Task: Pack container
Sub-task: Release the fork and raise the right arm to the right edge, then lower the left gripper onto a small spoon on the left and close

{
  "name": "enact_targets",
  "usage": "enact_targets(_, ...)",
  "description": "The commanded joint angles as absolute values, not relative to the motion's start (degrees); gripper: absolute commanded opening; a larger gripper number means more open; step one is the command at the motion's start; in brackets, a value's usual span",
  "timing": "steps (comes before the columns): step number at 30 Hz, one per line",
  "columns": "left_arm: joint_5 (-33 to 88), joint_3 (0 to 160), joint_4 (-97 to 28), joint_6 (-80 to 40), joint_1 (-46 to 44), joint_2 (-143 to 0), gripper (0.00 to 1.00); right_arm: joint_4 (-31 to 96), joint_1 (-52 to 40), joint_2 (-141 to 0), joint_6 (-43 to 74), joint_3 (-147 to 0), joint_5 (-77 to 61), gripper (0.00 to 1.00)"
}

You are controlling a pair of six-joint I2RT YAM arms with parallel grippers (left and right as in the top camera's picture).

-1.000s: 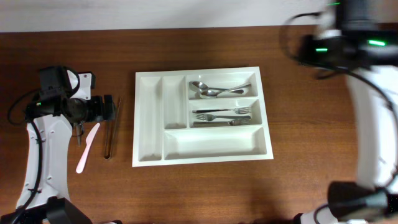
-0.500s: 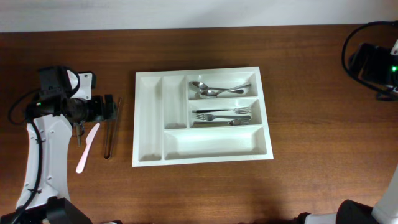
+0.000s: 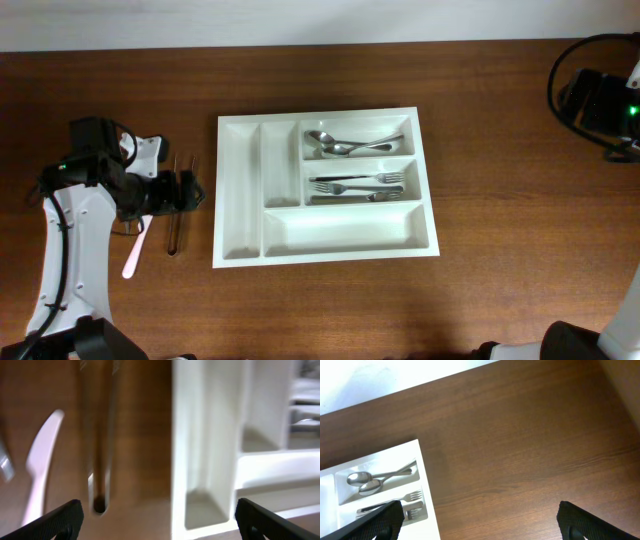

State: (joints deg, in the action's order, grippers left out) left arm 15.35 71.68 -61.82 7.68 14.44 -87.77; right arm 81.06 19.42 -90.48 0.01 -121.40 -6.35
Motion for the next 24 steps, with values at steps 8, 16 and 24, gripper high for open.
enact_targets(8, -4.4, 72.8, -61.2, 5.3, 14.8, -88.1, 0.99, 81.1, 19.6, -89.7, -0.2, -121.9, -7.1, 0.99)
enact_targets(16, -9.0, 72.9, -57.2, 7.9, 18.0, -88.3, 1.00, 81.1, 19.6, -89.7, -0.2, -121.9, -7.1, 0.99)
enact_targets(24, -2.1, 76.8, -54.3, 9.3, 26.3, -94.1, 1.00, 81.1, 19.6, -89.7, -0.2, -121.9, -7.1, 0.99)
